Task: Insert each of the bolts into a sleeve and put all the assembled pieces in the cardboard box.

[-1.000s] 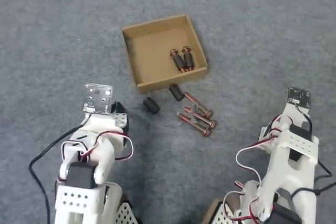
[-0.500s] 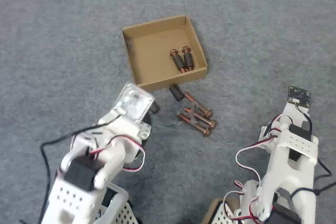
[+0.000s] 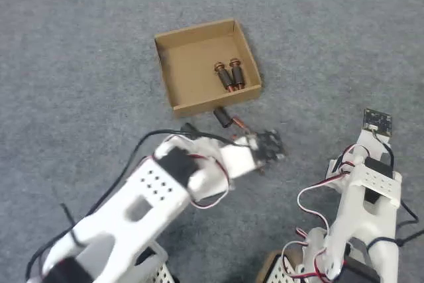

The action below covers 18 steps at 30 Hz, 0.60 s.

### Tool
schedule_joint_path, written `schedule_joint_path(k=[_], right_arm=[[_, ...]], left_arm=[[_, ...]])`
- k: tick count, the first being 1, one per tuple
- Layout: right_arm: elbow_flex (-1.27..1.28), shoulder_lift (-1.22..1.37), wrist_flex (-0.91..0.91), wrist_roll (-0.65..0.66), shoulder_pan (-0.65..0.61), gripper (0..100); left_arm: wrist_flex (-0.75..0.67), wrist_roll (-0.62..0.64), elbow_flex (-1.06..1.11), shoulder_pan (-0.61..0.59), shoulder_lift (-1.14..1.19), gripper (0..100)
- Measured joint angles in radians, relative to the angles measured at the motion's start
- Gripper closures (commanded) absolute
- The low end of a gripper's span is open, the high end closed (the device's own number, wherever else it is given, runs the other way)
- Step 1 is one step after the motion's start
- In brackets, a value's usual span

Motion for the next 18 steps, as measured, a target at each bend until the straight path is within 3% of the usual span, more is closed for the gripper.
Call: schedule_joint_path(k=[8,18], right_arm=[[0.000,0.000,0.000,0.000,0.000,98.2],[0.000,0.000,0.000,0.000,0.009,98.2]], left_arm=[[-0.002,-0.183,-0.123,0.034,0.258,91],[-0.173,-0.195,-0.235,0.034,0.516,90]])
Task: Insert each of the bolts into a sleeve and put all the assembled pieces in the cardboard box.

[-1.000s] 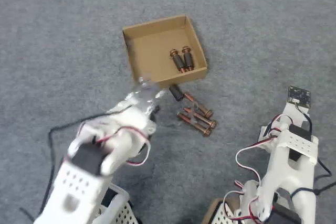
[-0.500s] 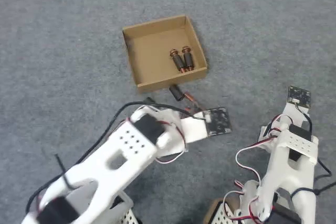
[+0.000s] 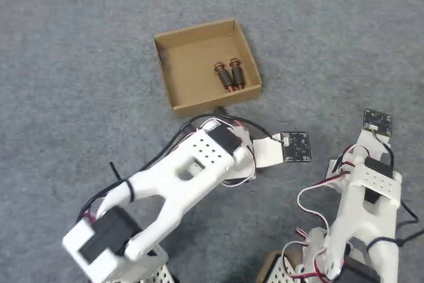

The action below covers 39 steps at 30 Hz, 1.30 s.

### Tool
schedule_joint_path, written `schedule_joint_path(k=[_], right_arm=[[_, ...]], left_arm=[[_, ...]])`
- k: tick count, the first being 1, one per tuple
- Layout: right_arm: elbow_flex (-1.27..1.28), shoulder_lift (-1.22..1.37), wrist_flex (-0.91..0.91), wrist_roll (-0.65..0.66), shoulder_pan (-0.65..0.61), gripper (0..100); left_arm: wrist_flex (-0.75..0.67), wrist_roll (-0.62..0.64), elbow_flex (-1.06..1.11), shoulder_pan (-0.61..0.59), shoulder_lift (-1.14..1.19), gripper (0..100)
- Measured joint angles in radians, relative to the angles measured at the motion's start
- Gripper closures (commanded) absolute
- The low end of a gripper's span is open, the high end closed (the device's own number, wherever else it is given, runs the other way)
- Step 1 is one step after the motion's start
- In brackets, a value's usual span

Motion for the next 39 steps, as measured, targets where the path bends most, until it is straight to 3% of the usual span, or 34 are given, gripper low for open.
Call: schedule_joint_path(k=[12,22,39], right_arm=[[0.000,0.000,-0.055,-0.127,0.178,98.1],[0.000,0.000,-0.055,-0.135,0.183,98.1],[0.000,0.000,-0.055,-0.135,0.183,98.1]], left_arm=[[-0.166,-0.028,0.000,-0.002,0.135,90],[-0.250,-0.031,0.000,-0.002,0.138,90],[-0.213,-0.037,-0.080,0.017,0.247,90]])
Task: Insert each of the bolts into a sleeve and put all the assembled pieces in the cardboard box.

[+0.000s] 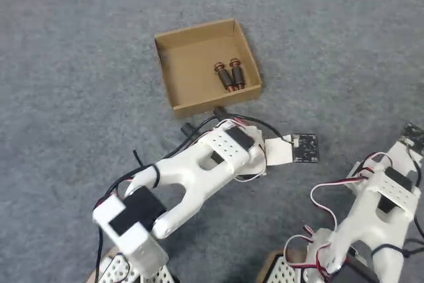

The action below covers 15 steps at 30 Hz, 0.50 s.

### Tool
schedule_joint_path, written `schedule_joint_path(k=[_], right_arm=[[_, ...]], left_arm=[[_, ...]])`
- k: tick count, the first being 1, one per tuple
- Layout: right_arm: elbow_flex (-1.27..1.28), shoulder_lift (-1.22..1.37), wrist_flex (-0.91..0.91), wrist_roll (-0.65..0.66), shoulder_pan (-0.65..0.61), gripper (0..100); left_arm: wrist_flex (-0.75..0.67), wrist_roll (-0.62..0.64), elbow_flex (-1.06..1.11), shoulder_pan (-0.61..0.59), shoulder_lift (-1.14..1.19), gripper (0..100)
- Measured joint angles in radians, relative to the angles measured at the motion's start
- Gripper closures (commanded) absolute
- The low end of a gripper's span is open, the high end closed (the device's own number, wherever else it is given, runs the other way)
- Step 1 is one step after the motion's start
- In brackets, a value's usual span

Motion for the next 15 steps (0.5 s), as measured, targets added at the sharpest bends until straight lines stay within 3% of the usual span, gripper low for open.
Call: schedule_joint_path(k=[12,15], right_arm=[[0.000,0.000,0.000,0.000,0.000,98.1],[0.000,0.000,-0.002,0.000,0.000,98.1]], left_arm=[[0.259,-0.002,-0.361,0.002,0.275,90],[0.307,-0.002,-0.417,0.002,0.311,97]])
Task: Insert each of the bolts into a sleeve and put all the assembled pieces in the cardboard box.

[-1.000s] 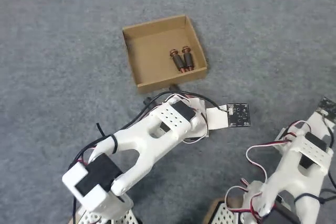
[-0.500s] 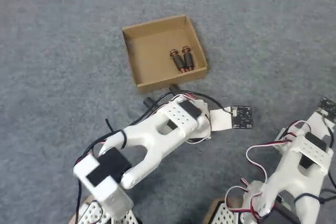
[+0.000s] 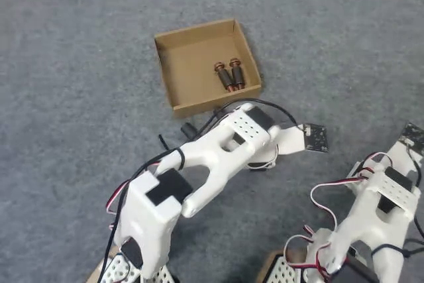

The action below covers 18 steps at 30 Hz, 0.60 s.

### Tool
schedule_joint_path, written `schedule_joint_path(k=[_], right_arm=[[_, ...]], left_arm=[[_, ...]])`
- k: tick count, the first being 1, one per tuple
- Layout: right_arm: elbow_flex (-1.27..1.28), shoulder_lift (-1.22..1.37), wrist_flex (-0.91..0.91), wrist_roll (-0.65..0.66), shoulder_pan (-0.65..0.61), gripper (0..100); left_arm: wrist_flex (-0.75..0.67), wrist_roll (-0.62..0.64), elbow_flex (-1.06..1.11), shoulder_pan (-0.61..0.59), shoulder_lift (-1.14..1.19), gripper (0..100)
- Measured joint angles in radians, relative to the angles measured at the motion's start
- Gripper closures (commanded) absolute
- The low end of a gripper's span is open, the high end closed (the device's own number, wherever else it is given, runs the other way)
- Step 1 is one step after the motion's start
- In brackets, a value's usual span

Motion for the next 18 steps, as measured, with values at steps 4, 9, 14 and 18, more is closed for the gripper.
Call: schedule_joint_path(k=[4,9,14,18], right_arm=[[0.000,0.000,0.000,0.000,0.000,98.0],[0.000,0.000,0.000,0.000,-0.026,98.0],[0.000,0.000,-0.014,0.000,-0.029,98.0],[0.000,0.000,-0.017,0.000,-0.029,98.0]], left_arm=[[0.028,0.002,-0.021,0.006,0.017,99],[0.031,0.006,-0.025,0.008,0.017,99],[0.031,0.046,-0.025,0.008,0.017,99],[0.031,0.140,-0.025,0.008,0.017,99]])
